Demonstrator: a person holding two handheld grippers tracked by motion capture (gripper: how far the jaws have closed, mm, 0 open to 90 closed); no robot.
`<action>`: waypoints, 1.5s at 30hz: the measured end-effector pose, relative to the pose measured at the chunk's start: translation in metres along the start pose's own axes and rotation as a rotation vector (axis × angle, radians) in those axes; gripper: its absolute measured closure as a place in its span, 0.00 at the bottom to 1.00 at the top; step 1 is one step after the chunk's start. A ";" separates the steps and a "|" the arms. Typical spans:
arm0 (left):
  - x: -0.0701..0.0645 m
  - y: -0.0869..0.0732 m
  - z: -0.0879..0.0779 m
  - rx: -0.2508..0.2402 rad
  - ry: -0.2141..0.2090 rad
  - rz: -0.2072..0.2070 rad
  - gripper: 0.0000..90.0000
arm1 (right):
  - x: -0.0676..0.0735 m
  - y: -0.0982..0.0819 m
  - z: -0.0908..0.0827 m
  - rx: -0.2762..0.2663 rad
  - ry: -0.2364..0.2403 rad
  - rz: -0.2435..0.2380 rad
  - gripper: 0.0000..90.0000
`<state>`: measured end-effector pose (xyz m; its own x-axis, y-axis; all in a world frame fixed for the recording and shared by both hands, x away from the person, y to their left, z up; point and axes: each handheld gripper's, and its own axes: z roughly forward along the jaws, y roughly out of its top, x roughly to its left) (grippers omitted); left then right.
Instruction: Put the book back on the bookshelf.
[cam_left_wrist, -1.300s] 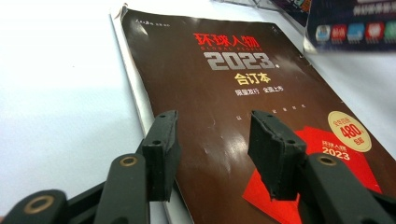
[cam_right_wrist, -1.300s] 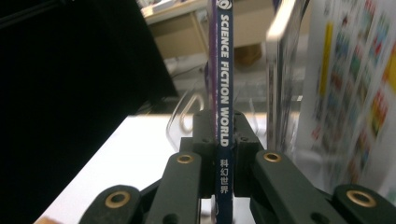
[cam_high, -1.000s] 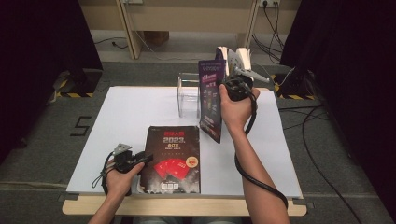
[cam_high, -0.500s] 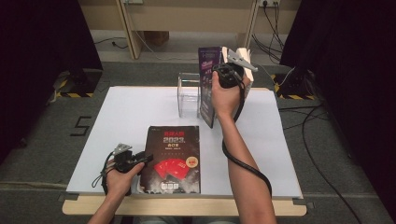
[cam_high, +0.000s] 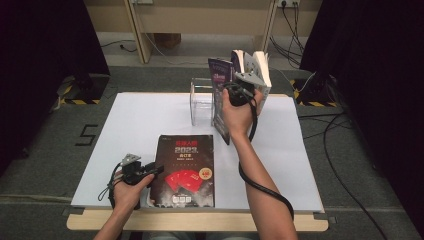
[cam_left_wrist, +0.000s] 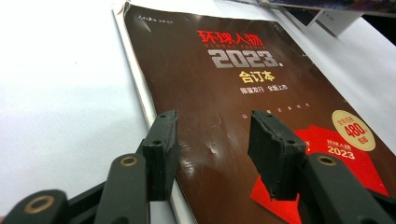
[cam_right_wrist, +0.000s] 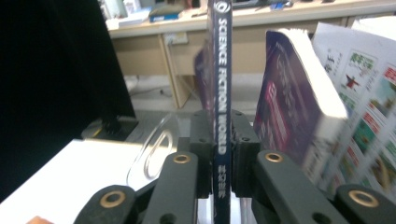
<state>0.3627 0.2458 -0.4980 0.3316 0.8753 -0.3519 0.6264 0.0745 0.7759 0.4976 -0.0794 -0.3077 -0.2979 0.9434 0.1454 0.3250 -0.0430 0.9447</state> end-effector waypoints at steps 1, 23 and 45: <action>0.000 0.000 0.000 0.000 0.001 -0.001 0.57 | -0.004 0.000 -0.009 0.031 0.005 0.001 0.90; 0.001 0.000 0.000 0.004 0.003 -0.003 0.57 | -0.023 0.002 -0.023 0.273 0.056 0.023 0.80; 0.000 0.001 -0.002 -0.005 0.005 0.006 0.58 | -0.005 0.026 -0.030 0.144 -0.025 0.024 0.94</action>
<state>0.3620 0.2471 -0.4969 0.3313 0.8784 -0.3446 0.6212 0.0719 0.7803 0.4803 -0.0947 -0.2753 -0.2664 0.9507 0.1587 0.4581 -0.0199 0.8887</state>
